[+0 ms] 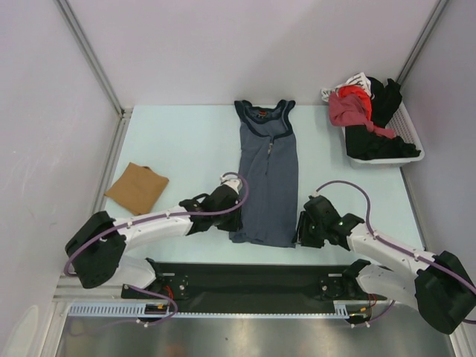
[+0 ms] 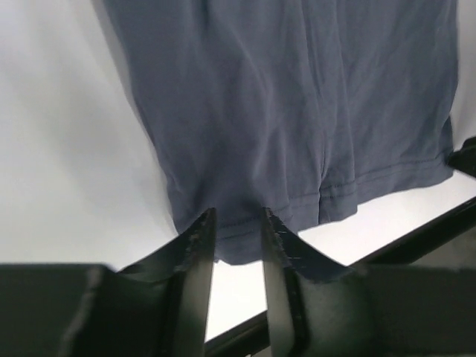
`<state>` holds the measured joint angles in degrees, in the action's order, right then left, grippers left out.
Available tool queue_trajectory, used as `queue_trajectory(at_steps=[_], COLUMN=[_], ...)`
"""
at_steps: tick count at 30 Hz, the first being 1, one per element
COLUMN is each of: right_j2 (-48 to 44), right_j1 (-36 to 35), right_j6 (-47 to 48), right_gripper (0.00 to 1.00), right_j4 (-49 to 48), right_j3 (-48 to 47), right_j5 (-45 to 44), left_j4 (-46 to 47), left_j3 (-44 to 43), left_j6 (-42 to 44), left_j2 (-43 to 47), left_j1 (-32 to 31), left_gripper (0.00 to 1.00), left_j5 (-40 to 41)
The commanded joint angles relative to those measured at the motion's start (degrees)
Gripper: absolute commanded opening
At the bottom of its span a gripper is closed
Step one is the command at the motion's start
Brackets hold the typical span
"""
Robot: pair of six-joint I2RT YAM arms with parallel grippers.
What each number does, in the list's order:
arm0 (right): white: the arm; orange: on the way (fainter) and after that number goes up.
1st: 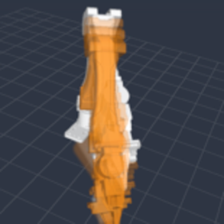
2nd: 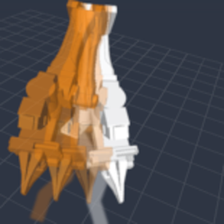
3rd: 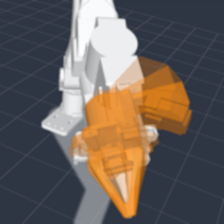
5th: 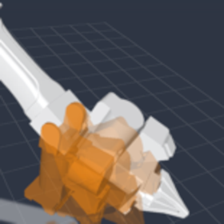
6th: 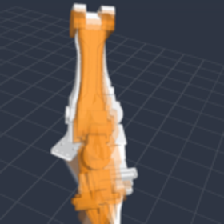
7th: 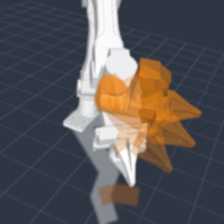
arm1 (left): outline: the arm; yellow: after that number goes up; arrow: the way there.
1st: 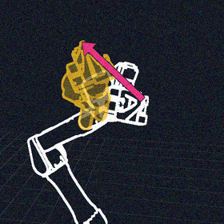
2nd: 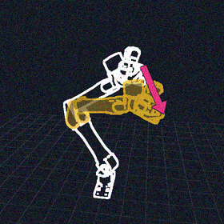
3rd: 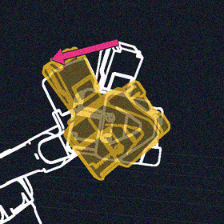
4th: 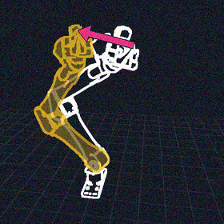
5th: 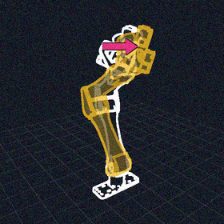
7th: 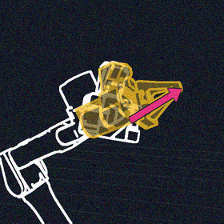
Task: Fold and stack the tank tops
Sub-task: Fold the tank top
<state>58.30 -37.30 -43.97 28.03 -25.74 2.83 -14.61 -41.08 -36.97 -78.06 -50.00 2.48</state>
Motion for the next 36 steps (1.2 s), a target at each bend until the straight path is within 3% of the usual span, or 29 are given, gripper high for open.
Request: queue_trajectory(at_steps=[1,4,12,14,16,18,19,20,23,28,36], right_j2=[1.46,2.43,3.48,4.27,4.62,4.63,4.63,4.71,4.28,0.85,-1.26], right_j1=[-0.49,-1.11,-1.72,-1.81,-1.99,-2.16,-2.16,-2.16,-2.25,-2.25,-2.34], right_j6=[-1.12,-1.12,-1.21,-1.21,-1.12,-1.12,-1.12,-1.04,-0.86,-2.08,-3.49], right_gripper=[0.41,0.41,0.38,0.36,0.33,0.25,0.21,0.11,0.00,0.00,0.00], right_j4=[-1.66,-1.49,-1.31,-1.84,-1.67,-1.75,-1.58,-1.23,2.37,5.71,8.00], right_j3=[0.34,0.34,-0.01,-0.10,-0.37,-0.28,-0.28,-0.37,-1.77,-2.04,-2.21], right_j5=[-1.60,-2.48,-4.24,-3.80,-3.71,-3.71,-3.88,-4.06,-6.51,-7.31,-8.72], left_j4=[-3.13,-7.27,-10.08,-10.78,-11.75,-11.67,-11.67,-12.10,-13.42,-12.02,0.27], left_j3=[-3.21,-1.65,3.38,3.11,3.20,3.81,4.60,4.87,5.66,6.63,9.17], left_j6=[2.52,1.90,1.46,0.33,-0.64,-1.08,-1.43,-1.52,-2.05,-2.49,-7.23], left_j2=[-1.74,-3.06,-0.95,-0.34,1.94,4.31,5.71,7.90,10.73,12.14,8.37], left_j1=[-3.08,-3.61,-5.55,-5.46,-5.46,-5.55,-5.55,-5.46,-5.20,-4.14,-2.39], left_gripper=[0.33,0.25,0.27,0.32,0.44,0.56,0.58,0.61,0.65,0.69,0.79], left_j5=[4.97,7.18,10.53,11.14,11.85,11.32,11.14,11.14,11.23,7.82,-1.77])
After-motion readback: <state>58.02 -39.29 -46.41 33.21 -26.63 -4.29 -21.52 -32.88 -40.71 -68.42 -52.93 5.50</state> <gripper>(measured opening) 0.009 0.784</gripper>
